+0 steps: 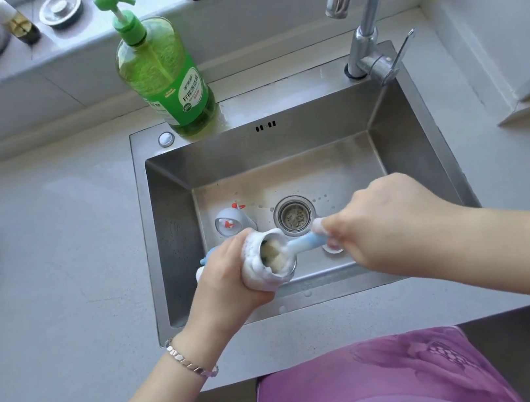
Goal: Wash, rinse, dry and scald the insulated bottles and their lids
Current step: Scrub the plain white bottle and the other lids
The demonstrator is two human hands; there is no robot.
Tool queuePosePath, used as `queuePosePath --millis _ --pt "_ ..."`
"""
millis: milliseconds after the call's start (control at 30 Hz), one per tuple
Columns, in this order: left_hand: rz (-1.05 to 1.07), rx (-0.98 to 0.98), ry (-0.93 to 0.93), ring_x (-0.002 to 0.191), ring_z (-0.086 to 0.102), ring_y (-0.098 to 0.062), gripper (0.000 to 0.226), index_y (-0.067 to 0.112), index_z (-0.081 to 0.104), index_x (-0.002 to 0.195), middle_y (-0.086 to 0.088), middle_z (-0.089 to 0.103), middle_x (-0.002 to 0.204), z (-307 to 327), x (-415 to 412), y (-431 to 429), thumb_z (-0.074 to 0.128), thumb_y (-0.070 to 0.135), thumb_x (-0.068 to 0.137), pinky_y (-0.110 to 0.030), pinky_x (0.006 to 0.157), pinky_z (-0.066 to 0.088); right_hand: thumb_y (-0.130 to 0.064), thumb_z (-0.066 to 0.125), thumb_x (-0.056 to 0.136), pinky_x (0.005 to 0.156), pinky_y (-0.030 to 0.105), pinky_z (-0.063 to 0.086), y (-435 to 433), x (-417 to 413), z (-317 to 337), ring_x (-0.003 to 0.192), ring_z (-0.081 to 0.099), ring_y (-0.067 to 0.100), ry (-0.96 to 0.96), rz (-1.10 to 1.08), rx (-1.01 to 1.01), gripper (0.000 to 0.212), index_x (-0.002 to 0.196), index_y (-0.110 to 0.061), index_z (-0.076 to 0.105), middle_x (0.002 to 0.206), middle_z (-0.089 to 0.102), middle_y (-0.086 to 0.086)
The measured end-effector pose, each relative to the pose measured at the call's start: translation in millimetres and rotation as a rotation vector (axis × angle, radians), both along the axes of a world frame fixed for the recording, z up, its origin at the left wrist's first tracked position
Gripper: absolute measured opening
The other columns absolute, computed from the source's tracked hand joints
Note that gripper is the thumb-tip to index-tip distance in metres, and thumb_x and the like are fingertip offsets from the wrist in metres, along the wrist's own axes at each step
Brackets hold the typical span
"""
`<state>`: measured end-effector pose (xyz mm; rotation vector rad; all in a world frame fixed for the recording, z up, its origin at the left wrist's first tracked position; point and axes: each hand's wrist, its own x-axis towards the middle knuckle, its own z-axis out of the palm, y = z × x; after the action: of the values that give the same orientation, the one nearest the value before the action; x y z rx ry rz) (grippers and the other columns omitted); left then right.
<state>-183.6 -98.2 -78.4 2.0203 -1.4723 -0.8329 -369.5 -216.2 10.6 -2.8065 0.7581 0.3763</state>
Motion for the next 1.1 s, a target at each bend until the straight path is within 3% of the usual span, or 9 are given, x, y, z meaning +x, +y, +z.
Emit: queuePosePath --millis 100,233,333,433,500,633,800,967,1100 --pt "0.008 0.024 0.003 0.077 0.054 -0.018 0.043 0.024 0.057 0.090 0.008 0.058 0.082 -4 0 -4 0.077 0.009 0.055 -0.048 0.067 0.047 -0.032 0.039 0.096 0.046 0.021 0.013 1 0 1 0.065 0.051 0.024 -0.113 0.003 0.034 0.025 0.112 -0.036 0.058 0.074 0.060 0.000" --pt "-0.078 0.043 0.009 0.075 0.049 -0.011 0.045 0.022 0.058 0.093 0.011 0.055 0.082 -1 -5 -4 0.074 0.009 0.054 -0.039 0.065 0.046 -0.028 0.062 0.060 0.051 0.009 0.001 -9 -5 -13 0.028 0.044 0.020 -0.256 -0.038 0.011 0.010 0.062 -0.034 0.070 0.035 0.049 -0.006" --pt "-0.109 -0.011 -0.053 0.076 0.046 -0.007 0.047 0.018 0.059 0.096 0.009 0.056 0.083 1 -1 -6 0.073 0.010 0.052 -0.031 0.066 0.041 -0.028 0.063 0.073 0.038 0.018 0.023 0 -11 -19 0.042 0.056 0.025 -0.209 -0.096 0.054 0.012 0.077 -0.034 0.073 0.048 0.061 -0.002" --pt "-0.098 -0.010 -0.073 0.075 0.046 -0.007 0.047 0.018 0.058 0.095 0.007 0.056 0.083 1 -1 -9 0.076 0.008 0.054 -0.030 0.065 0.041 -0.041 0.041 0.095 0.064 0.027 0.034 5 -10 -14 0.092 0.061 0.020 -0.230 -0.127 0.112 0.028 0.117 -0.045 0.057 0.098 0.070 -0.004" --pt "-0.132 -0.003 -0.075 0.075 0.047 -0.010 0.047 0.020 0.057 0.096 0.007 0.056 0.083 0 -4 -7 0.078 0.009 0.054 -0.032 0.064 0.043 -0.046 0.042 0.093 0.070 0.025 0.033 -1 -2 -7 0.101 0.057 0.017 -0.192 -0.195 0.175 0.030 0.121 -0.047 0.055 0.109 0.067 -0.009" --pt "-0.113 -0.032 -0.014 0.079 0.050 -0.008 0.050 0.023 0.058 0.099 0.013 0.055 0.086 4 -2 -7 0.075 0.010 0.054 -0.031 0.069 0.045 -0.041 0.062 0.083 0.062 0.026 0.038 -11 -6 -13 0.070 0.054 0.015 -0.295 -0.431 0.383 0.013 0.093 -0.043 0.069 0.083 0.071 -0.006" --pt "-0.013 -0.034 0.075 0.084 0.054 -0.009 0.057 0.028 0.058 0.103 0.013 0.057 0.093 6 -2 -1 0.079 0.006 0.056 -0.034 0.074 0.049 -0.014 0.068 0.080 0.044 0.027 0.040 -10 -3 -8 0.043 0.046 0.018 -0.780 -0.769 0.906 0.014 0.066 -0.014 0.072 0.051 0.063 0.003" --pt "-0.043 -0.090 0.077 0.073 0.050 -0.006 0.050 0.036 0.050 0.087 0.017 0.053 0.079 9 -20 -12 0.076 0.007 0.056 -0.028 0.063 0.042 -0.044 0.055 0.079 0.056 0.033 0.045 31 21 -33 0.055 0.057 0.012 -0.825 -0.659 0.511 0.023 0.078 -0.023 0.063 0.066 0.066 -0.005" --pt "-0.006 -0.114 0.114 0.077 0.054 -0.010 0.048 0.027 0.055 0.094 0.009 0.058 0.085 13 -22 -17 0.074 0.006 0.055 -0.027 0.068 0.045 -0.039 0.046 0.086 0.053 0.030 0.044 30 21 -47 0.053 0.055 0.012 -0.848 -0.553 0.361 0.015 0.096 -0.031 0.054 0.062 0.062 -0.010"
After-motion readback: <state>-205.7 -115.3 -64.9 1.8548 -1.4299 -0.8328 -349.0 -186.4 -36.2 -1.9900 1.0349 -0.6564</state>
